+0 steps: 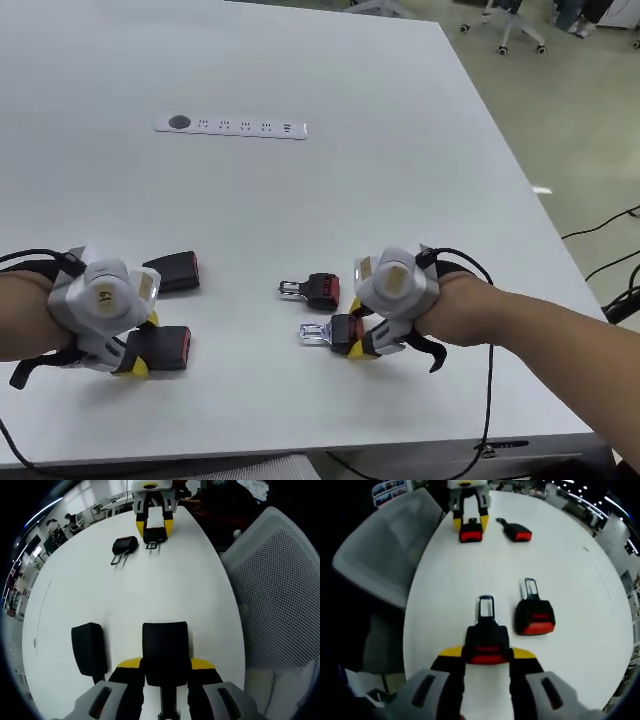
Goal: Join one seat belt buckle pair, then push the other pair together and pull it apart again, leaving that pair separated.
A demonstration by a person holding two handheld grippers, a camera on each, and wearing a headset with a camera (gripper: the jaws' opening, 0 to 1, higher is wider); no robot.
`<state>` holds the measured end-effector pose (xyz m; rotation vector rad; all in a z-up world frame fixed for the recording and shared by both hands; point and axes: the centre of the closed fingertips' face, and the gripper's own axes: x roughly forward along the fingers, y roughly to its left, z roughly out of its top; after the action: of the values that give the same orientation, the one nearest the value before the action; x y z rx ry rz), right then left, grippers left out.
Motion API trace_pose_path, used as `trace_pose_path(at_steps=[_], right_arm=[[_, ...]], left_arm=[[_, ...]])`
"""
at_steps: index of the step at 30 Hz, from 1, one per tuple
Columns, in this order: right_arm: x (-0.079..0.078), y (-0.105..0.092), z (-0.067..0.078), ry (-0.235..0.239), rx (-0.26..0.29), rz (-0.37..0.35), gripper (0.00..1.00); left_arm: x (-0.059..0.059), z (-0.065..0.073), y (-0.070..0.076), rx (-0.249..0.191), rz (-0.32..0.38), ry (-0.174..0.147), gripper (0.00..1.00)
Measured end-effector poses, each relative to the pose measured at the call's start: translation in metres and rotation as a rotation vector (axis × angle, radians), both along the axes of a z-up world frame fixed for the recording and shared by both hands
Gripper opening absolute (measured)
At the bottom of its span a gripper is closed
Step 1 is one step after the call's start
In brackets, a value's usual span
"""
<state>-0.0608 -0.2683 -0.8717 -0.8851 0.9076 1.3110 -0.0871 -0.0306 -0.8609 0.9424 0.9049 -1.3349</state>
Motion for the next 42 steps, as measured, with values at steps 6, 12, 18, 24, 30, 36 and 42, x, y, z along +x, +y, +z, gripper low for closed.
trace_pose_path(at_steps=[6,12,18,24,30,36,42], right_arm=[[0.0,0.001,0.0,0.004,-0.016,0.004,0.33],[-0.001,0.002,-0.001,0.0,-0.038,0.014,0.33],[0.0,0.001,0.0,-0.003,-0.047,-0.001,0.33],[0.0,0.002,0.0,-0.009,-0.028,-0.007,0.33],[0.0,0.005,0.0,-0.007,-0.022,0.0,0.34],[0.0,0.005,0.0,-0.001,-0.02,-0.006,0.33],[-0.001,0.017,0.0,-0.01,0.0,-0.011,0.33]], left_arm=[[0.002,-0.002,0.0,-0.002,0.013,0.016,0.33],[0.002,-0.003,0.0,0.012,0.008,0.025,0.33],[0.002,-0.004,0.001,0.014,0.007,0.028,0.33],[0.002,-0.004,0.001,0.013,0.014,0.033,0.33],[0.002,-0.004,0.001,0.008,0.015,0.036,0.33],[0.002,-0.004,0.0,0.004,0.014,0.04,0.33],[0.001,-0.003,0.0,-0.002,0.015,0.04,0.33]])
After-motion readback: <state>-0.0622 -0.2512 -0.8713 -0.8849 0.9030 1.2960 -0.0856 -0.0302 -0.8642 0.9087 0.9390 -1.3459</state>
